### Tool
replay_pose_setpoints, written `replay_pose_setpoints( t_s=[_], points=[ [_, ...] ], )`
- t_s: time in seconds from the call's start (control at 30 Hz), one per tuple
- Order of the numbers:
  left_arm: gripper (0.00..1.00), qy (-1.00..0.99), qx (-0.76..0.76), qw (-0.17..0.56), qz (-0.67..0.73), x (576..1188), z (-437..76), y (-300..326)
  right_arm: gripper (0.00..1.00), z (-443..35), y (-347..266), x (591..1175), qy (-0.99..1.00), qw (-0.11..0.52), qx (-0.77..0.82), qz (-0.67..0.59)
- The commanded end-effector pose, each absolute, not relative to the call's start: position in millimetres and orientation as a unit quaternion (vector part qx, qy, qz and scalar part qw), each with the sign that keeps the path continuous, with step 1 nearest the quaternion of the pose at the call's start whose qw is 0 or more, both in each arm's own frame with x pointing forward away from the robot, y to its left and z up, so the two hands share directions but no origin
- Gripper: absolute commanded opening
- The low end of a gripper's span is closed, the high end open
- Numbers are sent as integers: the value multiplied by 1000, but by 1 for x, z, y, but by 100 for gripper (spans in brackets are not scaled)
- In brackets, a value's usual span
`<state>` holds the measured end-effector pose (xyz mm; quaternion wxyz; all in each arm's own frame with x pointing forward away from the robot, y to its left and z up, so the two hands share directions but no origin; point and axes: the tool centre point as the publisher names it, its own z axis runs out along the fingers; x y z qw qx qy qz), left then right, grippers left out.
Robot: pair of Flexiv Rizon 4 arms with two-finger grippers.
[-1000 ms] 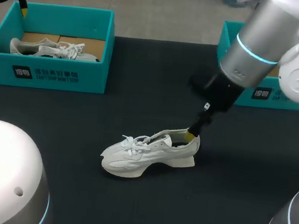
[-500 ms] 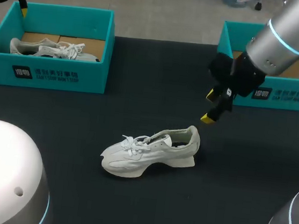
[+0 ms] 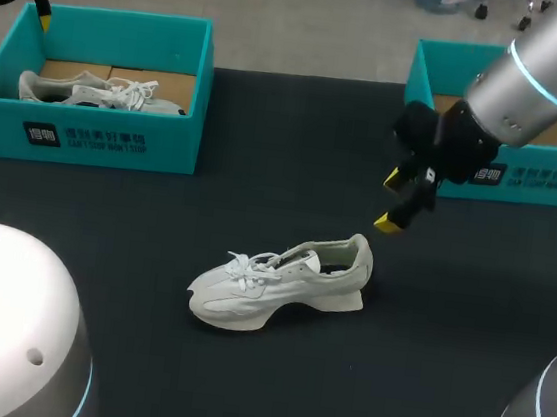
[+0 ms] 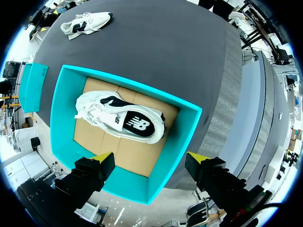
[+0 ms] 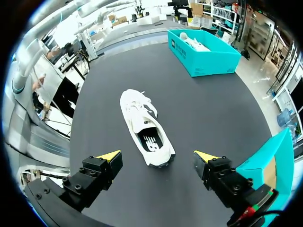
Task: Take the shoe out of the shoebox, open the shoe tongue, remove and reinsert the insole, then place the shoe into the shoebox
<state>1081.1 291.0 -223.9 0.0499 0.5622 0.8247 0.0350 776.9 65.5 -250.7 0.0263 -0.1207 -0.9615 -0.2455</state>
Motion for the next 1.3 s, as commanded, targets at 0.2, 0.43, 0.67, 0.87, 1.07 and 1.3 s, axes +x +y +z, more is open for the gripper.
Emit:
replay_pose_setpoints(
  t_s=[0.2, 0.43, 0.67, 0.87, 1.07, 1.3],
  points=[
    [100, 824, 563, 49, 35, 1081, -224, 291, 100, -272, 17, 774, -935, -2, -93, -341],
    [100, 824, 563, 49, 35, 1081, -224, 291, 100, -281, -3, 776, -923, -6, -67, -378],
    [100, 824, 563, 49, 35, 1081, -224, 291, 100, -293, -21, 771, -910, -18, -73, -407],
    [100, 824, 563, 49, 35, 1081, -224, 291, 100, -293, -21, 771, -910, -18, -73, -407],
    [100, 824, 563, 49, 35, 1081, -224, 291, 100, -293, -21, 771, -910, -18, -73, -407],
    [100, 824, 563, 49, 35, 1081, -224, 291, 100, -300, -20, 772, -895, -34, -13, -445]
  ],
)
